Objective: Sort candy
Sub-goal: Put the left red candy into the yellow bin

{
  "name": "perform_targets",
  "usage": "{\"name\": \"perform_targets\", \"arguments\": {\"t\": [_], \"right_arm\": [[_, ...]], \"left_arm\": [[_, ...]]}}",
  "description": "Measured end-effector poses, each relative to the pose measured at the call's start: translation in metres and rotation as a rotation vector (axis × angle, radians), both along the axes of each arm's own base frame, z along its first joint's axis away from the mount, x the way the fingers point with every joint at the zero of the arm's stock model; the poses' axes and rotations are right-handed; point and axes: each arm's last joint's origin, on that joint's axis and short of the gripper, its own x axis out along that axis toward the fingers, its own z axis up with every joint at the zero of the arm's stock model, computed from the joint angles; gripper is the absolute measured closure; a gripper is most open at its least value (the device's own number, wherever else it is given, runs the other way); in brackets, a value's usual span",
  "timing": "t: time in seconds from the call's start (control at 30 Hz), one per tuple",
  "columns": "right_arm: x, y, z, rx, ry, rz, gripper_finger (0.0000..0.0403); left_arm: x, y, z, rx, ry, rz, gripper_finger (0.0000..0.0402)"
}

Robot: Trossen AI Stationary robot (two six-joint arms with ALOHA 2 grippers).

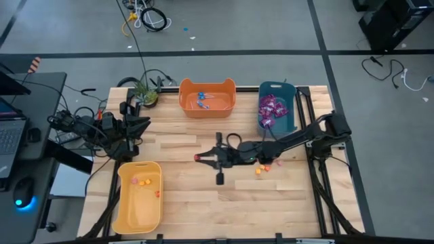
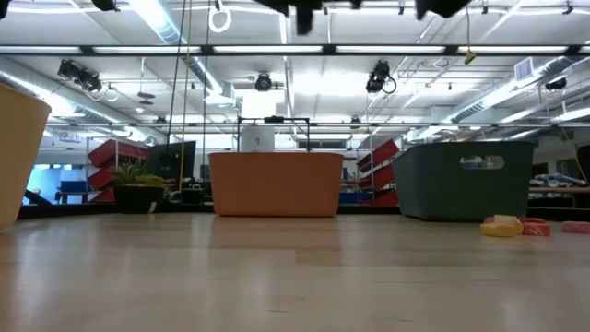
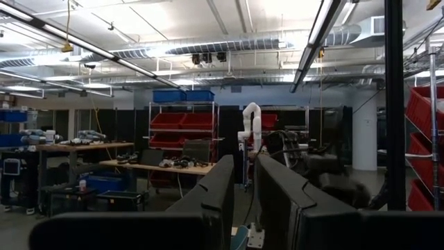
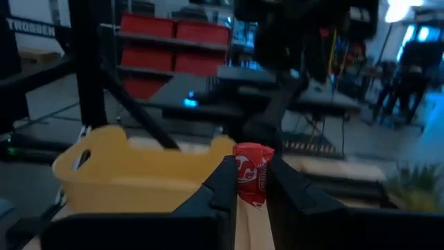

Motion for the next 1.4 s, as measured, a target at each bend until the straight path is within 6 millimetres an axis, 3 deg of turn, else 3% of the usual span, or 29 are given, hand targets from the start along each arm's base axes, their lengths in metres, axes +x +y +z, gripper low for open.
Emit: {"name": "perform_targets", "arguments": {"t": [0.23,0.4,0.97,1.4], "right_arm": [[0.034,0.002,0.015,-0.024,-0.051,0.056,0.0353],[0.053,0.002,0.012,-0.016,-0.060,0.093,0.0353],[0.122,0.004,-0.025,0.081,-0.060,0.178,0.0353],[0.158,-0.008,-0.052,0.170,-0.061,0.233,0.0354]], "left_arm": [[0.000,0.000,0.000,0.000,0.000,0.000,0.0335],[0.000,0.000,0.000,0.000,0.001,0.000,0.0335],[-0.001,0.001,0.002,-0.011,-0.024,-0.001,0.0335],[-0.002,0.001,0.004,-0.022,-0.047,-0.001,0.0335]]}}
